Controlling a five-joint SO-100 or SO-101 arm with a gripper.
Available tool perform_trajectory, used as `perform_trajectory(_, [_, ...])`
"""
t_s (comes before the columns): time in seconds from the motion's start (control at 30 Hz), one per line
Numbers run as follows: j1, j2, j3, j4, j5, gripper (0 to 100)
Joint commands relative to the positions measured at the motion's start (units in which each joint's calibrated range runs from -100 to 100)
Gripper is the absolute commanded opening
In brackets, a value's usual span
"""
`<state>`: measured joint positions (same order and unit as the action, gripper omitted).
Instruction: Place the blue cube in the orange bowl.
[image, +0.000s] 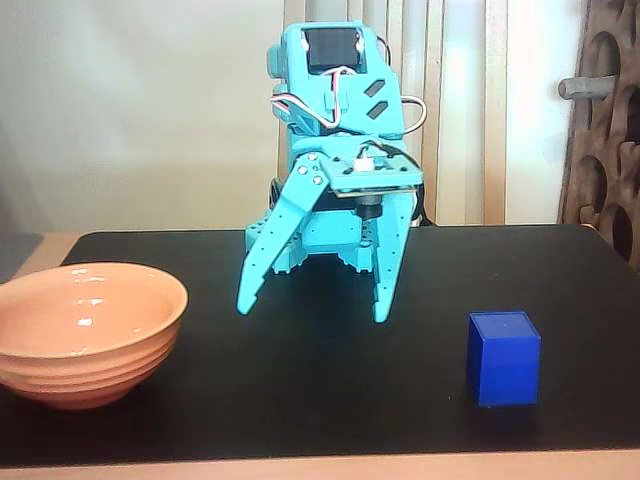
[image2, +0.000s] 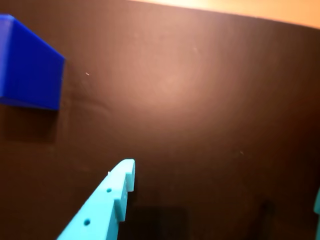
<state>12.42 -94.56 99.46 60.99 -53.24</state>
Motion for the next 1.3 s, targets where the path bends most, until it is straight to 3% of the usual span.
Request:
perform_trajectory(0.0, [-1.19,2.49,-1.27,-5.85,-0.3,40])
perform_trajectory(0.17, [-1.29,3.51,-1.36,-9.42,-0.36,39])
perform_trajectory(0.37, [-1.29,3.85,-1.36,-10.55,-0.41,28])
perform_trajectory(1.07, [-1.29,13.74,-1.73,-33.2,-0.46,28])
perform_trajectory(1.27, [-1.19,17.23,-4.72,-34.85,-0.51,27])
